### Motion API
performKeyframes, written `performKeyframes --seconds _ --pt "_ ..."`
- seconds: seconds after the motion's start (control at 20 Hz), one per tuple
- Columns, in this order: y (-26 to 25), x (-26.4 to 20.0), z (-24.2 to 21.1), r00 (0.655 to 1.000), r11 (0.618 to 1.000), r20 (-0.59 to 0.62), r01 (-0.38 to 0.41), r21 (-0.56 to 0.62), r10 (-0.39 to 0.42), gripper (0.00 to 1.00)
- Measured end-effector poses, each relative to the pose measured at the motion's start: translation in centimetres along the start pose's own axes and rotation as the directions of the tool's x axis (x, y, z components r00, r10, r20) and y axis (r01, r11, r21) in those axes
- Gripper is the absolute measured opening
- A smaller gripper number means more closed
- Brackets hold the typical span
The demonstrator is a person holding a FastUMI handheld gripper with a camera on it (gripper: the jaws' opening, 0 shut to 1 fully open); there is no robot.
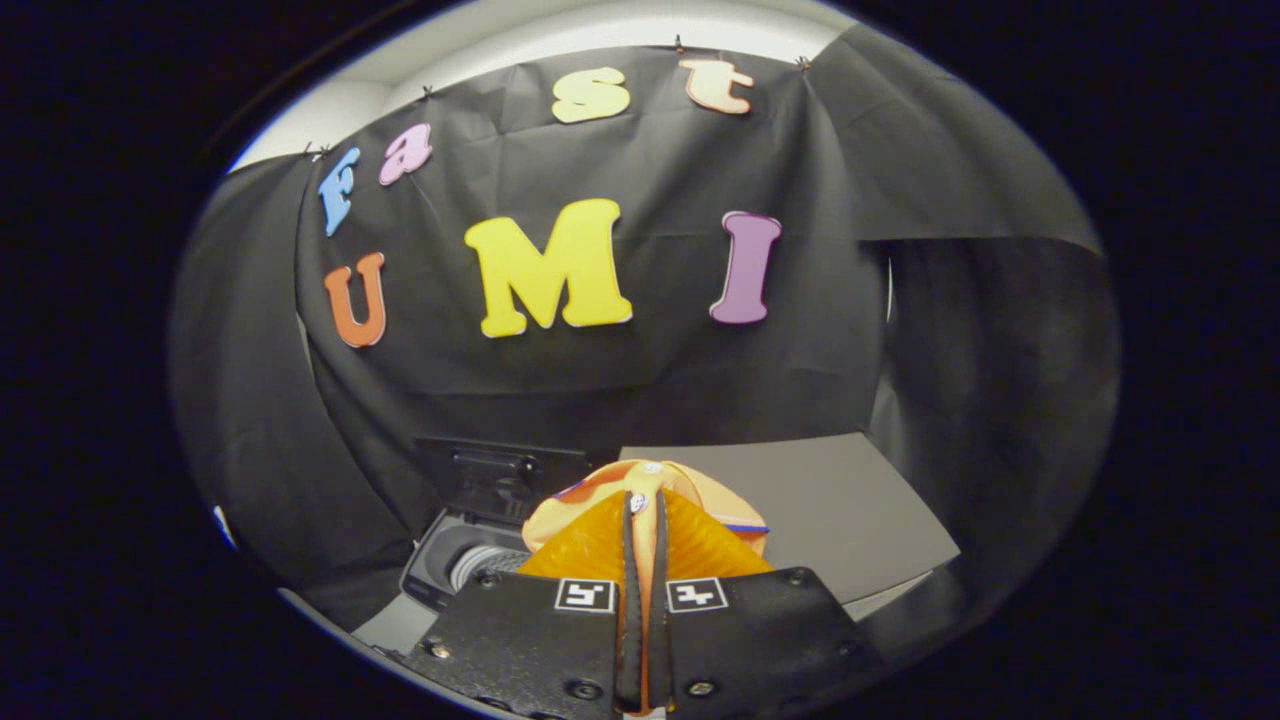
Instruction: Put the clothes into the washing machine and then close the washing machine lid.
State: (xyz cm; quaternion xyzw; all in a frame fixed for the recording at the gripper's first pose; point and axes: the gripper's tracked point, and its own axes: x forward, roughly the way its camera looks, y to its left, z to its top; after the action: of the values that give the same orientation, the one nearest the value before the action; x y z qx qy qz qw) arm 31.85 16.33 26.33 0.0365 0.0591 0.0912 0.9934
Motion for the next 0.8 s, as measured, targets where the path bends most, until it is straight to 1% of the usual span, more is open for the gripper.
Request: performKeyframes --seconds 0.2,0.4,0.6,0.8 --pt "5.7 -2.0 3.3 0.996 0.999 0.082 -0.044 -0.027 0.046 0.06" --pt "10.9 -2.7 6.0 0.987 0.995 0.124 -0.099 -0.021 0.101 0.06" --pt "15.3 -1.4 6.5 0.984 0.99 0.113 -0.139 -0.027 0.141 0.06" --pt "19.4 1.9 4.9 0.981 0.982 0.047 -0.188 -0.006 0.188 0.06"
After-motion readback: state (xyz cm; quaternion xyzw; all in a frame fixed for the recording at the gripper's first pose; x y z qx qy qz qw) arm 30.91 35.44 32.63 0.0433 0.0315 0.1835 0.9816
